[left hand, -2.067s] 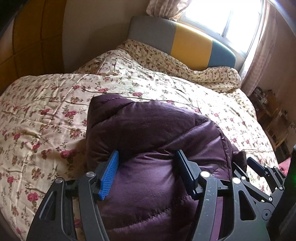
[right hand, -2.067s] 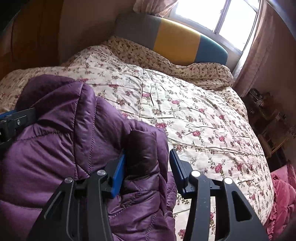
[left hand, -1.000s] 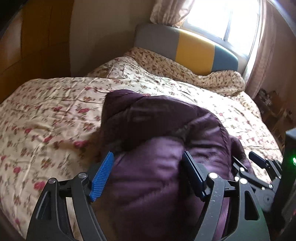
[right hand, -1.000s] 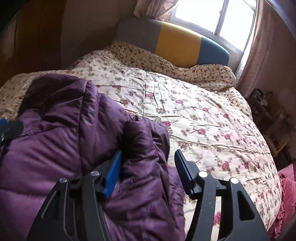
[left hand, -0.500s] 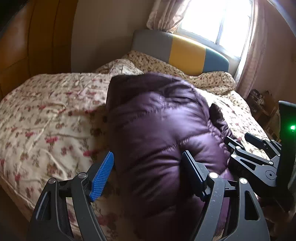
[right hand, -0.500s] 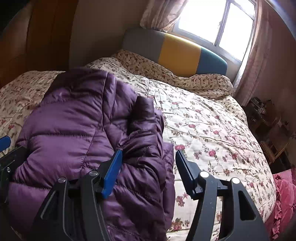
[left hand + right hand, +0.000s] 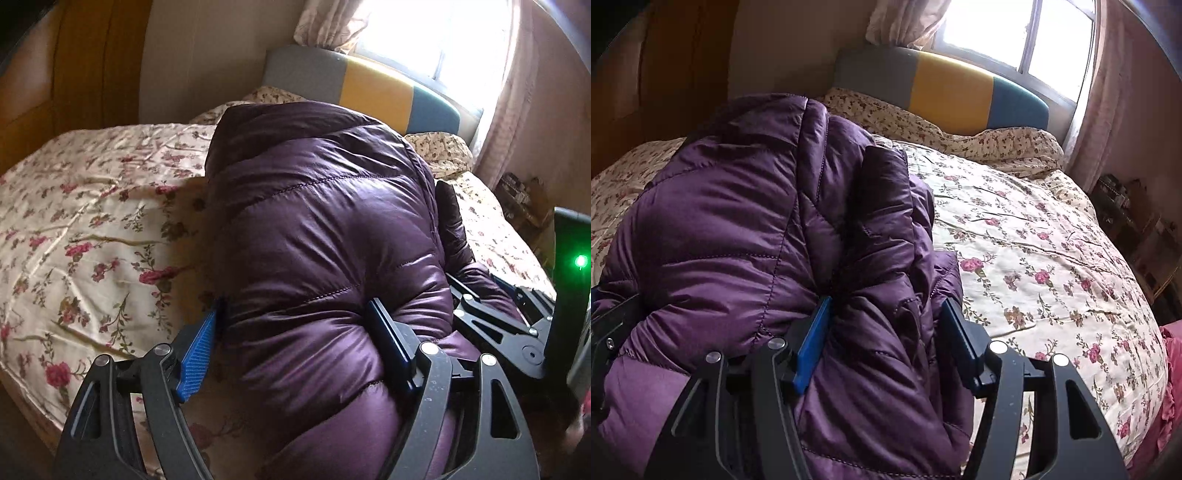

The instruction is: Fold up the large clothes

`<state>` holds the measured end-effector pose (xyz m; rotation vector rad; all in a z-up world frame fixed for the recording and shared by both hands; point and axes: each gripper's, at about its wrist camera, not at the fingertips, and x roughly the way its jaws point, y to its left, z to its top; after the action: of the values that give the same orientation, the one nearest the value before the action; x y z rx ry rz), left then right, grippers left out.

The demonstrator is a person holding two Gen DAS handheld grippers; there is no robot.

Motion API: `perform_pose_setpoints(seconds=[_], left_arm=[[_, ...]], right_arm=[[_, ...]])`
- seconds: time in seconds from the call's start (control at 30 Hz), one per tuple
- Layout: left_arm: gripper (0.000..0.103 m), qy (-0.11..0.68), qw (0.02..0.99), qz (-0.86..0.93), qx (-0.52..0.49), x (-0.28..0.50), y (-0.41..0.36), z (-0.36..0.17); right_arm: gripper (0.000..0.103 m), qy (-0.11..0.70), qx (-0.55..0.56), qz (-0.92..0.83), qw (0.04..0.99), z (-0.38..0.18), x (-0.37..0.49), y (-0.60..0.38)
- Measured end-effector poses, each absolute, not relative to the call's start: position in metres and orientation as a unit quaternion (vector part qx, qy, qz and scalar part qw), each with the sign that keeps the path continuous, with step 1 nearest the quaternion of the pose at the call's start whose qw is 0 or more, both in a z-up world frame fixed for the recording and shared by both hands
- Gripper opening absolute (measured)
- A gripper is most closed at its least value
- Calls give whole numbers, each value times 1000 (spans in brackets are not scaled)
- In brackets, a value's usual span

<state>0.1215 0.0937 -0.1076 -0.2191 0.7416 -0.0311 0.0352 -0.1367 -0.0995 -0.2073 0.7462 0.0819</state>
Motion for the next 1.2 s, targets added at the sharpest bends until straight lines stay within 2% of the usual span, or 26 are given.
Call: perform_pose_setpoints(seconds=[0.07,0.13,0.23,0.3,0.43,0.6,0.67,1.2], left_arm=[[79,362,926,-11,-110,120,95,-102],[86,360,927,1,-105,116,95,-93],[88,354,929,12,-102,108,95,-81],[94,344,934,21,-95,100,94,-70],[95,336,938,35,-83,86,91,-56],[96,332,940,43,-70,72,88,-46],[99,328,941,45,-70,65,88,-44],[99,319,945,57,-50,47,65,-34]], right_arm=[[60,363,-99,38,926,-94,34,-137],[61,361,-98,34,927,-85,28,-136],[68,358,-91,28,929,-71,21,-137],[74,353,-92,27,931,-61,14,-136],[79,347,-85,30,933,-43,0,-138],[89,351,-81,27,932,-33,-20,-137],[91,351,-83,28,932,-32,-29,-138],[94,355,-55,16,933,-23,-54,-166]])
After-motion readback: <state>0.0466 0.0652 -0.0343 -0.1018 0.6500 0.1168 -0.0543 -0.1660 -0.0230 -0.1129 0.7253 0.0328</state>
